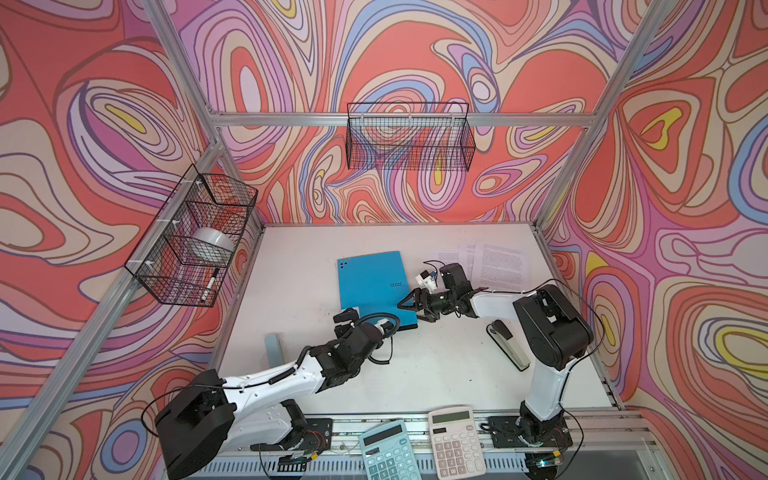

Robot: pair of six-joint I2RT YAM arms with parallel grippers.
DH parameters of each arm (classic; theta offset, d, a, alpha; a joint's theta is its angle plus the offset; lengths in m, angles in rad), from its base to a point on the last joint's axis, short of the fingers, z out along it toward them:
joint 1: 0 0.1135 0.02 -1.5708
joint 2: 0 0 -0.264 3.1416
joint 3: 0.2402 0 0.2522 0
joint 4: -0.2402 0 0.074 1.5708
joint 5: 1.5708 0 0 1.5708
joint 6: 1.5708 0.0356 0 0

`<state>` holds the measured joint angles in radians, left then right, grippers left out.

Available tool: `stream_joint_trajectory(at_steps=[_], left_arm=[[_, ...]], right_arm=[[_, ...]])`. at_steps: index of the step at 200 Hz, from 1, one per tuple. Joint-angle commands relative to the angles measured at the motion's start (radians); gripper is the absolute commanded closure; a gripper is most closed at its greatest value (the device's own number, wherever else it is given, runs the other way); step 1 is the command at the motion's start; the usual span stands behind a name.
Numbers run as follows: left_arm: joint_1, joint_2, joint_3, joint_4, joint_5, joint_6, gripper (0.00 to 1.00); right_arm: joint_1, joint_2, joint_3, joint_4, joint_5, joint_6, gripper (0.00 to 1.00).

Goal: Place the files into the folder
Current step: 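Lift the teal cover with the left gripper while the right holds the folder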

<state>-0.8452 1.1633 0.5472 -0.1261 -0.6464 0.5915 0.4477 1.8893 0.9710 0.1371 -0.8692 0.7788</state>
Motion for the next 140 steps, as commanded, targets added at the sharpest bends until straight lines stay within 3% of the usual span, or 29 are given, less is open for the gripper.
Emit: stream_joint_trajectory(at_steps=[1,35,73,113,140], left_arm=[[0.103,-0.028,0.129,-0.176,0.124,-0.129,0.00],[0.230,-0.019,0.317,-0.315,0.256,-0.212,0.00],[0.361,0.116,0.600,-0.502,0.411,-0.377,0.00],[0.456,0.243,0.834,-0.632,0.529,-0.527,0.00],[0.474,0.307,0.946,-0.682,0.582,-0.590,0.00]], right_arm=[[0.007,-0.009,-0.026,0.081,-0.013,0.048,0.19],[0.016,-0.045,-0.034,0.127,-0.005,0.087,0.19],[0.039,-0.095,-0.031,0.139,0.039,0.099,0.19],[0.078,-0.159,0.016,0.135,0.120,0.114,0.20],[0.127,-0.190,0.071,0.128,0.167,0.103,0.19]])
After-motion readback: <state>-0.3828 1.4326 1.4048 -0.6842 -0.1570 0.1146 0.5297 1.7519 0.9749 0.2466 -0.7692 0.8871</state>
